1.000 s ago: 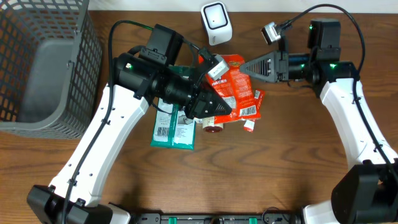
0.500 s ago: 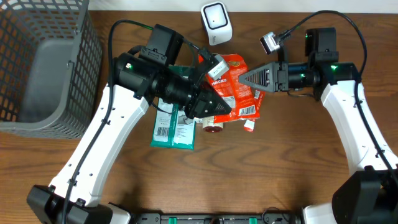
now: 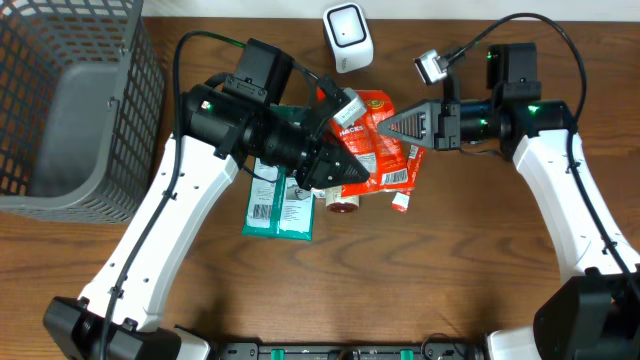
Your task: Scan the item barcode
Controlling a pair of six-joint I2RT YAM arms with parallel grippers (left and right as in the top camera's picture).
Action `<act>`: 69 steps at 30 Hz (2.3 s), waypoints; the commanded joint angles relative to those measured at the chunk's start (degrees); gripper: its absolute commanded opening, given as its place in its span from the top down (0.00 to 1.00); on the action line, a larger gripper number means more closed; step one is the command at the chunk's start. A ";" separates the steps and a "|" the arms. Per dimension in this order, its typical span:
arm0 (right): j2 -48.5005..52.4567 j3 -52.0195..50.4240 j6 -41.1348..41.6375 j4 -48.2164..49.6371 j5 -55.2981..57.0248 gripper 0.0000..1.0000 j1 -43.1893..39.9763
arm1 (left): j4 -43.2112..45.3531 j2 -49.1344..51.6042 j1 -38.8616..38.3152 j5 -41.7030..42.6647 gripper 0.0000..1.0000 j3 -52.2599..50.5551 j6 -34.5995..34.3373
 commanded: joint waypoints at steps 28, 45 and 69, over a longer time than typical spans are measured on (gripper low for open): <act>-1.27 0.13 -10.21 -8.81 1.51 0.64 -3.32 | -0.79 0.09 2.45 -1.29 0.92 0.07 0.81; -1.27 0.13 -9.97 -5.77 5.75 0.78 -1.51 | -1.07 0.09 -1.05 2.32 0.92 0.07 1.46; -1.27 0.13 -15.54 -19.17 14.88 0.68 -7.82 | 1.49 0.11 -1.01 -1.33 0.92 0.07 1.20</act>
